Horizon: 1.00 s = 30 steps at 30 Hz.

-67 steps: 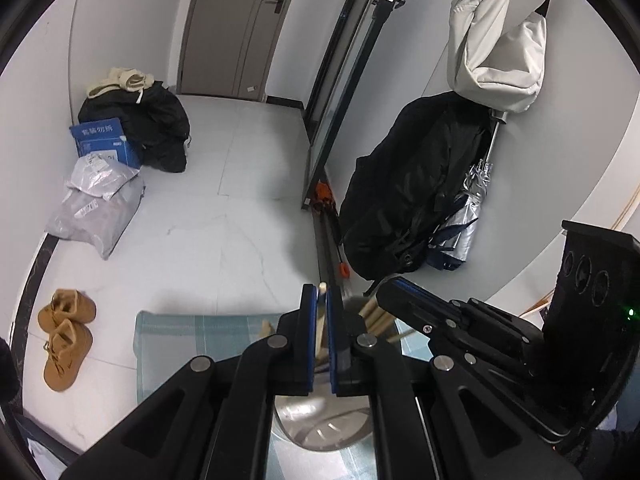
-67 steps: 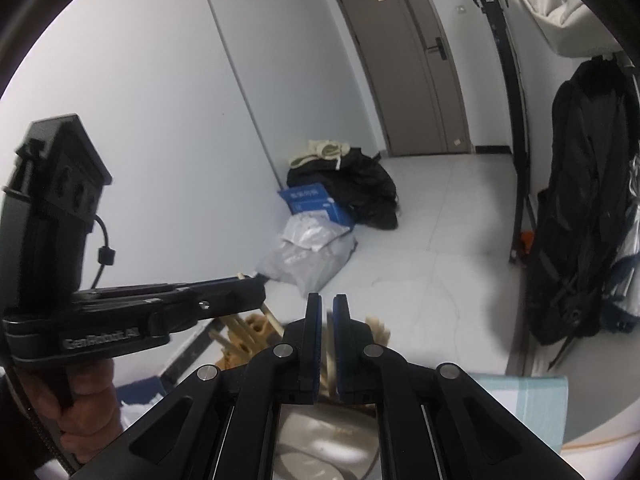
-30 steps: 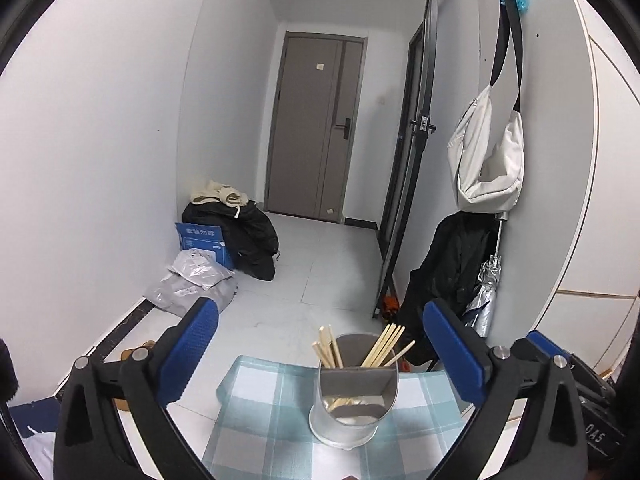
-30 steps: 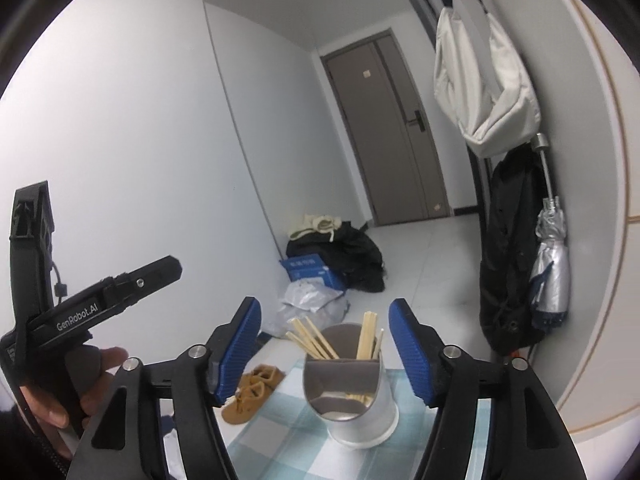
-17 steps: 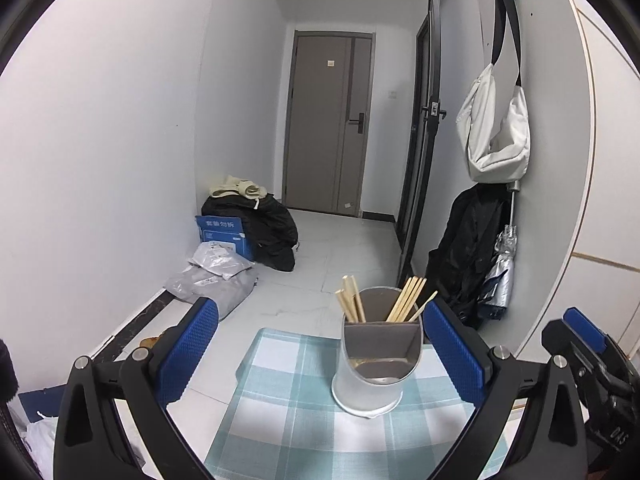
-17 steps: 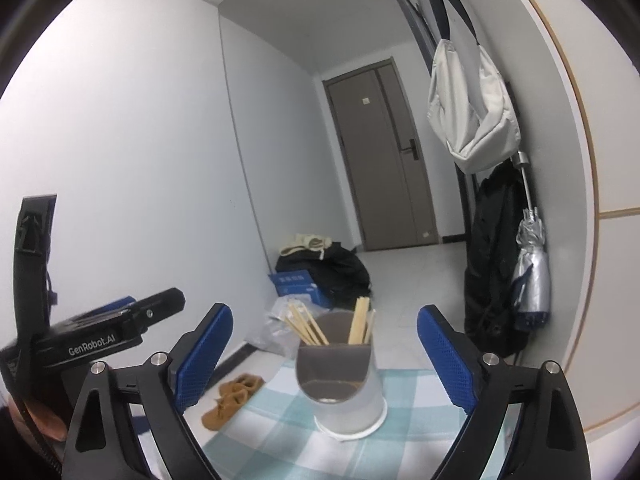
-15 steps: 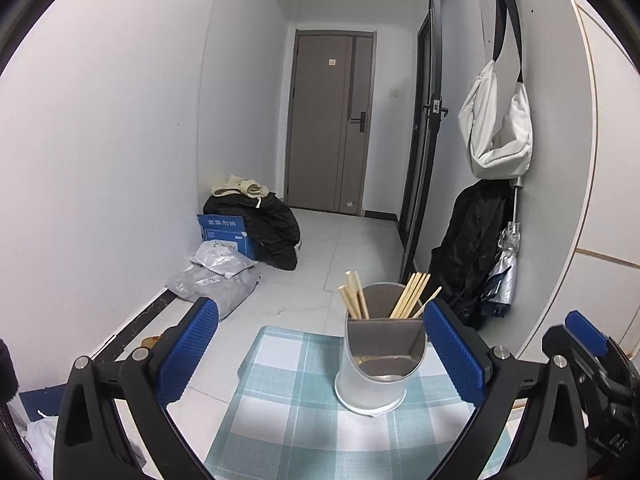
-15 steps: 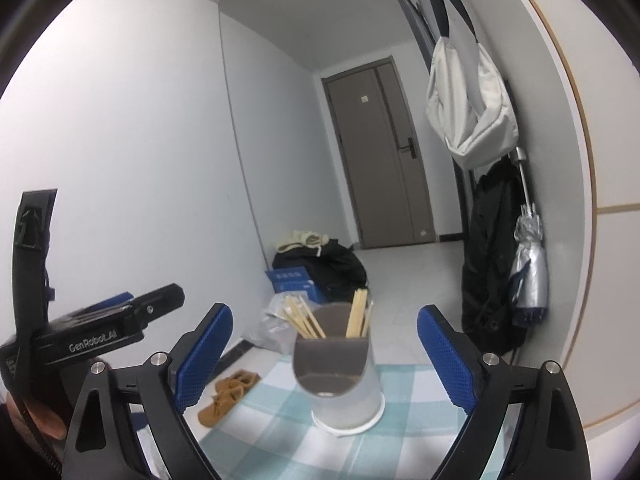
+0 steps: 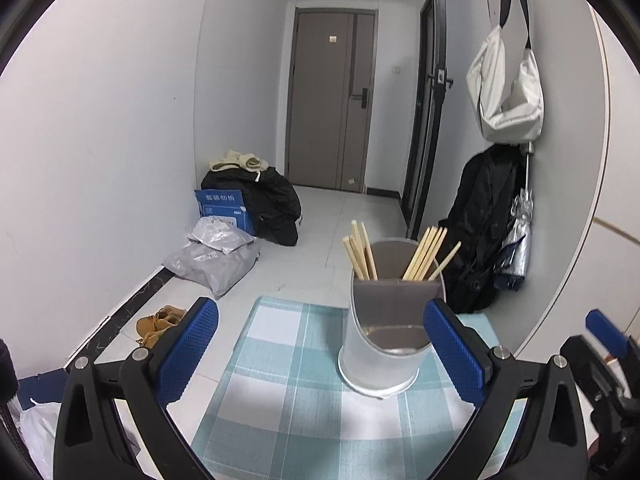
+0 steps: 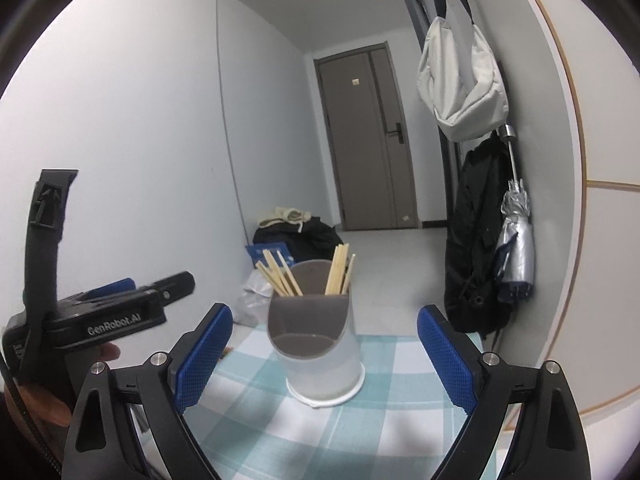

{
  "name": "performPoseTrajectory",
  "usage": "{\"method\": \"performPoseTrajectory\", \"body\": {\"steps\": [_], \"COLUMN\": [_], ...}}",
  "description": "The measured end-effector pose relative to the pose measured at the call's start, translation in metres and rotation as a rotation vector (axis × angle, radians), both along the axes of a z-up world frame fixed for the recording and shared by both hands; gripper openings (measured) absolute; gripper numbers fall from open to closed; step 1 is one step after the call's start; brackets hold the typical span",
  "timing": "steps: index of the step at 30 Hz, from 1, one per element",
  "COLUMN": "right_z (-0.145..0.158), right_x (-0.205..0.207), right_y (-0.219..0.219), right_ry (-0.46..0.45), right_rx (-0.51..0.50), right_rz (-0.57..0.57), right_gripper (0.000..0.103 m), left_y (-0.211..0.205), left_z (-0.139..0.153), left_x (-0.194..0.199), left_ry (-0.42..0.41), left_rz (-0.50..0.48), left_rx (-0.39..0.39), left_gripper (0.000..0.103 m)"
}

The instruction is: Organize utensils

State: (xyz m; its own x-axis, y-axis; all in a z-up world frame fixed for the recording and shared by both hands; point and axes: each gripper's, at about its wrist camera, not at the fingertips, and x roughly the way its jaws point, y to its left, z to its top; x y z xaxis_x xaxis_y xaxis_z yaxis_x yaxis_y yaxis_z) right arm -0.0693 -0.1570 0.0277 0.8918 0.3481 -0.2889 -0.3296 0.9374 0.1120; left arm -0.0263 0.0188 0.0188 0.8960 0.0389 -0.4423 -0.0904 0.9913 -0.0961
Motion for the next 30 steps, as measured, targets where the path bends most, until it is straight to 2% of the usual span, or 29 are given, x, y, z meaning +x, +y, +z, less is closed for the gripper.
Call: {"method": "performPoseTrajectory", "body": {"steps": [10,30], "right_z": [-0.010,-0.016], "right_x": [0.002,0.003], "right_y": [-0.004,-0.008], "right_ry": [0.044,0.064], "right_rx": [0.007,0.014], "right_rz": [-0.013,-0.035], "right_gripper": [0.094,0.094], "left_y": [-0.007,-0.006], "left_z": [-0.008,-0.008], "left_x": [-0.004,-0.010], "left_ry": [0.013,0.018], "left_rz": [-0.037,-0.063], "left_rx": [0.044,0.026], "left_gripper": [0.100,0.100]}}
